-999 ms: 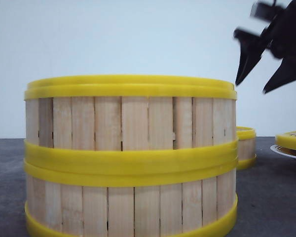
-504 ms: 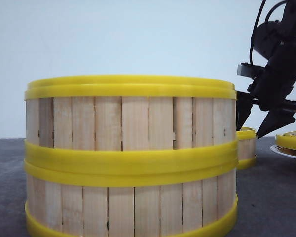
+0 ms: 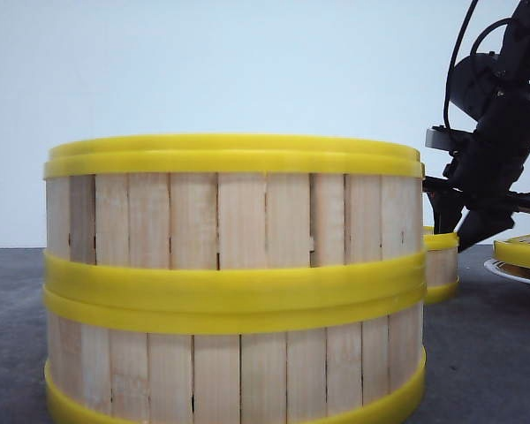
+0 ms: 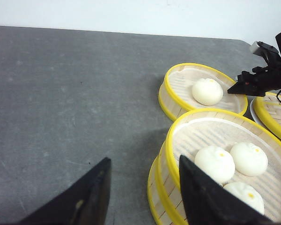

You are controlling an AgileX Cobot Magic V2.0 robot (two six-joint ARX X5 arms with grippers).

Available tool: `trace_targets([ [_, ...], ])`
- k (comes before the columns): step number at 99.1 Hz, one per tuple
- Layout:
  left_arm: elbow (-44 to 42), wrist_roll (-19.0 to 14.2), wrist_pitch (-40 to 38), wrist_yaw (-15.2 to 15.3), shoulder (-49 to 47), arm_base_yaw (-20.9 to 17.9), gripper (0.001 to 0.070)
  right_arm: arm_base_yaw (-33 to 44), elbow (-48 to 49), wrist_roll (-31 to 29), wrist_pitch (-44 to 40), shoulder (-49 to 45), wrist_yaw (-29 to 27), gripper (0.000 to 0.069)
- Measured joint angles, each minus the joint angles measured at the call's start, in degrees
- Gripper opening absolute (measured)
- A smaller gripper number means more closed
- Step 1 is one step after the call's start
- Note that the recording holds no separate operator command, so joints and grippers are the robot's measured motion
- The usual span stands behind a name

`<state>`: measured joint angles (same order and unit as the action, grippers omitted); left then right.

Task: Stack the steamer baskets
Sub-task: 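Lower the right gripper onto the rim of the other bun-filled basket, then lift that basket with the right gripper and set it atop the stack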

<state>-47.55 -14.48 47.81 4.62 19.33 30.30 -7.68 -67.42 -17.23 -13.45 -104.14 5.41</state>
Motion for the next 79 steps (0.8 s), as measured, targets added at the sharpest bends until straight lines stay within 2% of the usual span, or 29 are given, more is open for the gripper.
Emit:
trace_targets([
  [9,0.00,0.00,0.00,0.00,0.00,0.00,0.0269,-0.22,-0.09,-0.13,0.00,0.00,-0.55,0.0030],
  [31,0.00,0.00,0.02,0.00,0.00,0.00,0.0269,-0.35,-0.66,-1.14,-0.22,0.09,-1.07,0.0029],
  [44,0.00,0.00,0.22,0.00,0.00,0.00,0.0269,-0.35,-3.10,-1.27,-3.28,1.86,-1.16,0.0029],
  [59,0.00,0.02,1.70,0.00,0.00,0.00,0.0269,-0.20,-8.39,-0.94,-8.68,7.85,-0.81,0.0029],
  [79,0.00,0.04,3.02,0.00,0.00,0.00,0.0269,-0.68,-12.63,2.40,-16.48,19.65,4.13,0.0028],
])
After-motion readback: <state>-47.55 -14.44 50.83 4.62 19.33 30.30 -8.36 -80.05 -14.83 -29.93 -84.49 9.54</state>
